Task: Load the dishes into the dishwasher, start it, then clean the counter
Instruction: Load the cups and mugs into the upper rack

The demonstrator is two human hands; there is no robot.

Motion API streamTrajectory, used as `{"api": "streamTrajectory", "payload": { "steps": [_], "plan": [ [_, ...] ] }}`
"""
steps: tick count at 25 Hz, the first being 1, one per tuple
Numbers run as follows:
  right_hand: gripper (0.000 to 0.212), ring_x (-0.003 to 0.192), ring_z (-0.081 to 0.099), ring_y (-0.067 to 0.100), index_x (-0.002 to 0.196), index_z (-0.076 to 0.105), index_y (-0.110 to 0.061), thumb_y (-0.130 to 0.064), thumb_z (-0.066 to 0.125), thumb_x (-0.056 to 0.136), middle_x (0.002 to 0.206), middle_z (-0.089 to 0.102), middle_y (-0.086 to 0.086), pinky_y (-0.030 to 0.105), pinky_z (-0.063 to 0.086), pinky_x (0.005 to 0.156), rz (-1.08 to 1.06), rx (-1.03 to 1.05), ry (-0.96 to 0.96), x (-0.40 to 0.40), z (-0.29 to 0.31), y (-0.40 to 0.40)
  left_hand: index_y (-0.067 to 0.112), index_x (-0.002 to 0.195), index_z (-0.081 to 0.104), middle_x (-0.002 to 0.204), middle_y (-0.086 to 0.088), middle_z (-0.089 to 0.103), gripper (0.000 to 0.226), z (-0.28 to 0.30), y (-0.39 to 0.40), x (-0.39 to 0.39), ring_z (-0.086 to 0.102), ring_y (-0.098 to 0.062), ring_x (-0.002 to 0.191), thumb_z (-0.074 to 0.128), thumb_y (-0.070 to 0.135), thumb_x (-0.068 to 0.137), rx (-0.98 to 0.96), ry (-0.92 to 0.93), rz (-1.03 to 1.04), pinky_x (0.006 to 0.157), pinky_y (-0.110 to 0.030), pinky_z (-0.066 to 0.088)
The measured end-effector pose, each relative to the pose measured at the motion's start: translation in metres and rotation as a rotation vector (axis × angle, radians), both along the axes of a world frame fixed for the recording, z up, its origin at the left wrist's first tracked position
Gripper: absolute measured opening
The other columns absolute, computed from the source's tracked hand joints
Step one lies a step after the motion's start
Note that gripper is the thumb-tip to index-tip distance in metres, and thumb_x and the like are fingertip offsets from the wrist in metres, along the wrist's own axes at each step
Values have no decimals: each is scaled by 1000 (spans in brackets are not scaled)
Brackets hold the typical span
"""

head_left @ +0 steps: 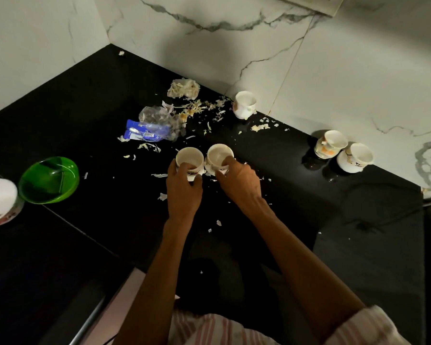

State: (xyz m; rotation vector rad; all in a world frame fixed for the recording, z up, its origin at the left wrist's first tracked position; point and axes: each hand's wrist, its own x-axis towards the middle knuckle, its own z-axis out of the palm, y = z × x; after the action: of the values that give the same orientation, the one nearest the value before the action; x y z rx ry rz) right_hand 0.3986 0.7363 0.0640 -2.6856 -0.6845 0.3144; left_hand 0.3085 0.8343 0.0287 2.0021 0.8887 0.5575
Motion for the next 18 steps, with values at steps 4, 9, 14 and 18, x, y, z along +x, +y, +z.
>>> {"api": "streamTrajectory", "payload": {
  "steps": [4,9,14,18],
  "plan": [
    [39,94,67,27,125,52,-15,-37,58,94,106,70,9,38,57,73,0,66,34,-1,-3,-17,4,95,62,132,-11,53,19,5,5,-1,52,-27,121,73,14,83,59,-25,9,90,-20,40],
    [29,90,68,19,119,56,-19,-35,60,95,99,71,4,32,55,72,-71,287,163,-20,9,-66,16,87,57,124,-5,59,22,33,-21,-31,57,-18,111,77,15,79,17,-135,-14,83,-20,47],
    [16,96,69,15,110,57,-31,-27,58,95,110,69,3,27,59,72,-361,842,594,-76,29,-146,20,98,60,118,0,62,19,51,-80,-83,61,-8,106,72,18,83,-345,-239,-85,77,-13,52],
    [25,107,65,19,113,62,-31,-38,55,90,119,65,3,29,57,79,-458,969,773,-110,36,-215,12,93,62,103,-3,70,21,53,-126,-105,68,-12,98,69,27,81,-605,-279,-100,75,-21,56]
  ]
}}
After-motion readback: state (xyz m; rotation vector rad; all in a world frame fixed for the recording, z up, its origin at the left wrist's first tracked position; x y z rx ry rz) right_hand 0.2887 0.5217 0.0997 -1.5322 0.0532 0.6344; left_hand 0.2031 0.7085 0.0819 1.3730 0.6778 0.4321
